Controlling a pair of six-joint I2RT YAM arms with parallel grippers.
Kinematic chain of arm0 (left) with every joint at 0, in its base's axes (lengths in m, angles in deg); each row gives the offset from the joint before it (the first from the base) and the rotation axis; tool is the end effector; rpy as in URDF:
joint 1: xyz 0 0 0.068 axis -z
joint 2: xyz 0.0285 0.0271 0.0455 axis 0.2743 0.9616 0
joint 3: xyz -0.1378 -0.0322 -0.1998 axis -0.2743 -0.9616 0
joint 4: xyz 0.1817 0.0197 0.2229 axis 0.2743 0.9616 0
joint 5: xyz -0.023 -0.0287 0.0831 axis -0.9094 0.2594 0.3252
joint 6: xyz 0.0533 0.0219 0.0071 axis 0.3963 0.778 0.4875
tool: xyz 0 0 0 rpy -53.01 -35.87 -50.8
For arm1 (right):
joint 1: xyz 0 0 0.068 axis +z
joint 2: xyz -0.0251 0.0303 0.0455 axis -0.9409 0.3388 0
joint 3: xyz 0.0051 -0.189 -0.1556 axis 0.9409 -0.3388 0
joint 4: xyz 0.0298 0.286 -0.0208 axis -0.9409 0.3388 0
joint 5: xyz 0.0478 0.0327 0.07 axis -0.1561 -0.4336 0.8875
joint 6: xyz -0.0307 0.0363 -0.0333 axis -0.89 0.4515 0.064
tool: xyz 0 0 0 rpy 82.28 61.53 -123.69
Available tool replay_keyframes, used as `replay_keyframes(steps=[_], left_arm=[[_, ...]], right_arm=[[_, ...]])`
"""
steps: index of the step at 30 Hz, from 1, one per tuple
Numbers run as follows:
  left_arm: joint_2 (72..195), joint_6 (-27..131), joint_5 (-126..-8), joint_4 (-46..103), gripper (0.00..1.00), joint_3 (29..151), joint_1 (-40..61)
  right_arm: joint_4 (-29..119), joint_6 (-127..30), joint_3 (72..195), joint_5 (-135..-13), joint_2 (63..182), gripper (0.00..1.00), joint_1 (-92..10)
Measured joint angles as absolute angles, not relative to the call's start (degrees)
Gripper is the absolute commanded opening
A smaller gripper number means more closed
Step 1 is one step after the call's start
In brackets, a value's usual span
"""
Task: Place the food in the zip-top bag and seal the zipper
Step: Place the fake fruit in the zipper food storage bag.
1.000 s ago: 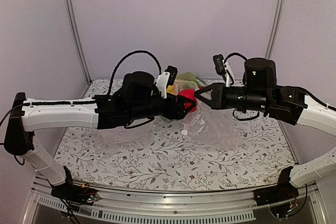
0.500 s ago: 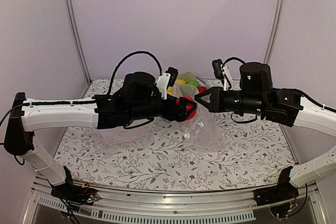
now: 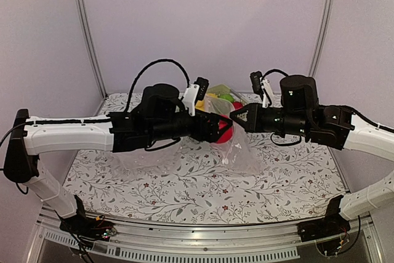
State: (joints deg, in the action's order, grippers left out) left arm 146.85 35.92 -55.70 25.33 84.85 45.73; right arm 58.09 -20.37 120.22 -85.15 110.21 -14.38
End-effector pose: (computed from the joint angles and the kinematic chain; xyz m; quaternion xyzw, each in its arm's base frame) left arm 0.1927 -0.3521 0.2711 0.2146 0.7708 -0.4068 0.4409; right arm 0.1824 0.2646 0.3198 -0.1325 0.8114 0.3896 0.4150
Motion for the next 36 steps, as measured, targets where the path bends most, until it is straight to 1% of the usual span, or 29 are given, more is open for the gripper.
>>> replay_keyframes(steps=[16,20,29,30,34,36], left_arm=[[142.92,36.55,-58.91,24.28,0.94,84.63,45.73],[140.95,36.34,-59.39,22.67,0.96,81.68,45.73],[131.97,36.05,-61.45,18.77,0.98,74.82,45.73],[130.96,36.01,-61.53,18.25,0.97,73.96,45.73],[129.17,34.63,-60.99,17.94,0.84,71.56,45.73],[129.28,33.56,-60.92,17.92,0.82,70.31,45.66]], right_arm=[[58.22,-16.41,117.64,-84.78,110.12,0.0,-17.38],[58.2,-15.76,117.27,-84.67,109.66,0.0,-17.79],[58.11,-14.86,116.59,-84.47,108.9,0.0,-18.65],[58.09,-14.73,116.59,-84.47,108.9,0.0,-18.67],[57.96,-14.47,116.59,-84.39,108.79,0.0,-18.89],[57.72,-14.32,116.59,-84.17,108.61,0.0,-18.89]])
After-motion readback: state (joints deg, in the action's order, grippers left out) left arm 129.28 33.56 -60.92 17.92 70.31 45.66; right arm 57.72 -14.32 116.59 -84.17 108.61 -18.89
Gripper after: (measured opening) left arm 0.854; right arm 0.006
